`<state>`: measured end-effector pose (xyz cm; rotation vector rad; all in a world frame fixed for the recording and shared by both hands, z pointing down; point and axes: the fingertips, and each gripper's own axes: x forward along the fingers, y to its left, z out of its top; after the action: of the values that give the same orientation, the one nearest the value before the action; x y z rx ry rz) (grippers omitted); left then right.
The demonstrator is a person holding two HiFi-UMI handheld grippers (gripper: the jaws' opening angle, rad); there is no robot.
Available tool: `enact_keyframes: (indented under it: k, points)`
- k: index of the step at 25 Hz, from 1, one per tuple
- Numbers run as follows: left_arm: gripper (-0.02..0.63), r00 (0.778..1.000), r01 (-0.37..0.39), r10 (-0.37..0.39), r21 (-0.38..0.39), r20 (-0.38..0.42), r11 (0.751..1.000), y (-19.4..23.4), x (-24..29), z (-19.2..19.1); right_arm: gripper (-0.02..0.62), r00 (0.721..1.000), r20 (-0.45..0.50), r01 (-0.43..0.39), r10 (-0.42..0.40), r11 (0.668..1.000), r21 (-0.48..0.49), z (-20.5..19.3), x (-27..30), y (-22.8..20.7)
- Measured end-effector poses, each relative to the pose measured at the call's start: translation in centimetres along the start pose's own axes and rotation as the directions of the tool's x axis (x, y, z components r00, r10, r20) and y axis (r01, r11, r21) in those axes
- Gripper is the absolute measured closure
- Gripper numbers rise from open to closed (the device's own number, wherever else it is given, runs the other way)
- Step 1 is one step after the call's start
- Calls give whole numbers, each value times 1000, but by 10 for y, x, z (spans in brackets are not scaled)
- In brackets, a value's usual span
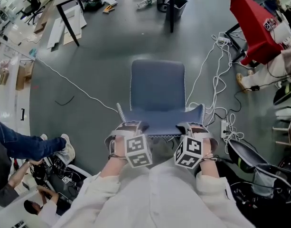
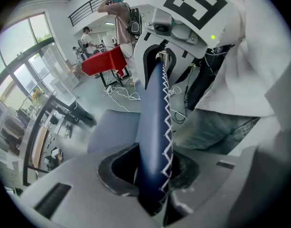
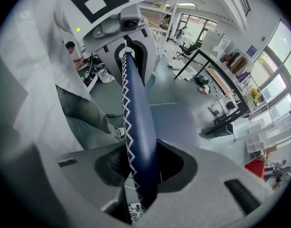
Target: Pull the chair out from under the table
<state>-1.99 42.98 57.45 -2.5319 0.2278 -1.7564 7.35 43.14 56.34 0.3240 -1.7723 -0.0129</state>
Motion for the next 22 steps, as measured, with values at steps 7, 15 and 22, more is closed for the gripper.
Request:
enact_keyframes:
  k: [7, 15, 22]
  points:
    - [492, 999, 23, -24, -40, -22, 999, -14, 0, 3, 485, 999, -17, -40, 39, 998, -47, -7, -3, 14]
    - [488, 999, 36, -38, -71, -20, 997, -21, -2, 4, 485, 997, -1, -71, 71, 995, -66, -7, -6, 20]
    - [482, 999, 41, -43, -77, -18, 996, -23, -2, 3, 480, 995, 39, -93, 94, 995, -21, -5, -6, 23]
